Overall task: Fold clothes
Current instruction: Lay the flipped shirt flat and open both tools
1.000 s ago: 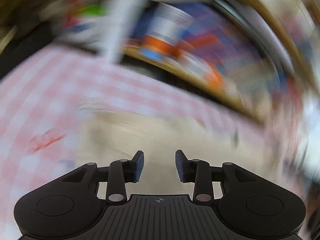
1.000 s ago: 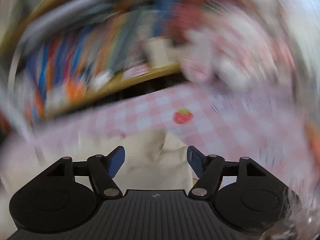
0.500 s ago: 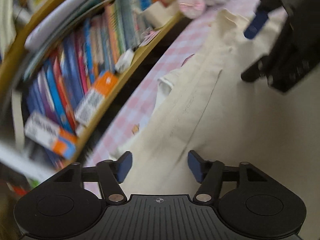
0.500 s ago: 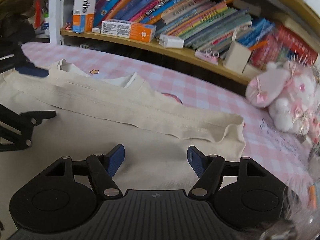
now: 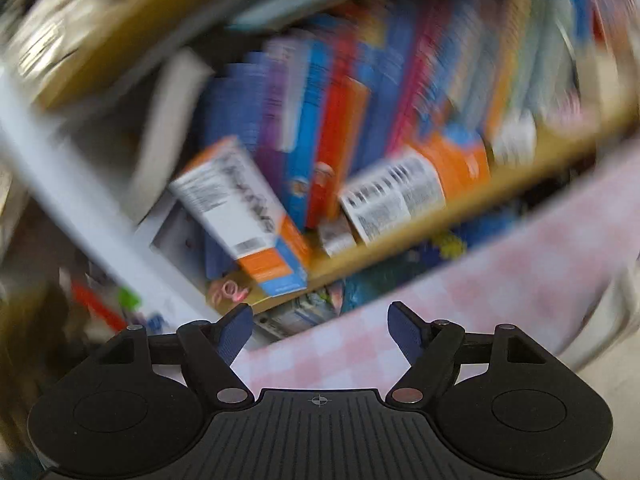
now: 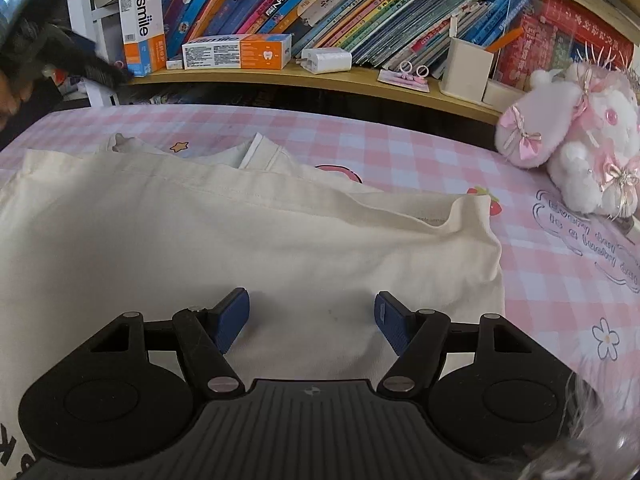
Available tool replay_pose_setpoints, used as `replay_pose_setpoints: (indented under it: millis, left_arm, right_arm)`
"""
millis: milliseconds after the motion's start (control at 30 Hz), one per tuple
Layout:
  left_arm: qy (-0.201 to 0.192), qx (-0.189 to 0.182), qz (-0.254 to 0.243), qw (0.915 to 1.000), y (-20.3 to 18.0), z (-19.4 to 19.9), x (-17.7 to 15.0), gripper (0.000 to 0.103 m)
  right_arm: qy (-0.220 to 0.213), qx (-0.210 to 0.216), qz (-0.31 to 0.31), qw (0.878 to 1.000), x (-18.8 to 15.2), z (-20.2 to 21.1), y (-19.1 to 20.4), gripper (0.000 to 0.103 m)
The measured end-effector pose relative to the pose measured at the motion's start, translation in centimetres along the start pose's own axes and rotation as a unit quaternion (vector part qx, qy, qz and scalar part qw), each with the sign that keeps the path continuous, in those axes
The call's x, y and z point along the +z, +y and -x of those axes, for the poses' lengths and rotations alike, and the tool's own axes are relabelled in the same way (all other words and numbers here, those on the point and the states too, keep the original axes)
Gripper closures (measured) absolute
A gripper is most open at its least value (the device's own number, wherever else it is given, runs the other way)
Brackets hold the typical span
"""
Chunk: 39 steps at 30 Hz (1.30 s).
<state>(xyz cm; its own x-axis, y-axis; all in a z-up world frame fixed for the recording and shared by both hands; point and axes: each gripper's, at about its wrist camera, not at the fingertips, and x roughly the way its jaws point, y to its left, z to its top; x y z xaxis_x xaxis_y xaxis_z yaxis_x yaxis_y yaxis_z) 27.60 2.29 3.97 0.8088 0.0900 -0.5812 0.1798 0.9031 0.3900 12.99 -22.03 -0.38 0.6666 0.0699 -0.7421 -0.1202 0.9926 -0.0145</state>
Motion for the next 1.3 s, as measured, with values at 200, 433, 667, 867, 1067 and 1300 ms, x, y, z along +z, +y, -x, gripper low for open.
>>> replay_pose_setpoints:
  millis: [200,433,667,867,1067,1300]
  left_arm:
    - [0.019,-0.129,0.033,0.9909,-1.7,6.4,-6.8,0.026]
    - [0.045,-0.184,0.112,0.9755,-3.9,12.1,-14.9,0.029]
    - [0.053,-0.178,0.152,0.9707,-3.7,13.1,-17.3,0.032]
    - [0.066,-0.157,0.177,0.9694,-1.7,13.7,-18.9,0.032]
    - [0.084,-0.144,0.204,0.9646,-0.1,14.1,-20.5,0.032]
    - [0.079,-0.124,0.220,0.9643,0.9,14.9,-21.0,0.032]
  right_arm:
    - [-0.002,0.011,-0.007,1.000,-0.1,-0.1,-0.5,0.036]
    - [-0.026,0.024,-0.014,0.999,0.3,0.6,-0.7,0.074]
    - [-0.017,0.066,-0.010,0.998,1.2,-0.2,1.2,0.089]
    - [-0.008,0.017,-0.049,0.999,2.6,-2.1,-1.9,0.089]
    - [-0.025,-0.040,-0.054,0.997,6.8,-4.9,-8.5,0.091]
    - [-0.015,-0.029,-0.100,0.994,4.3,-0.5,-10.7,0.091]
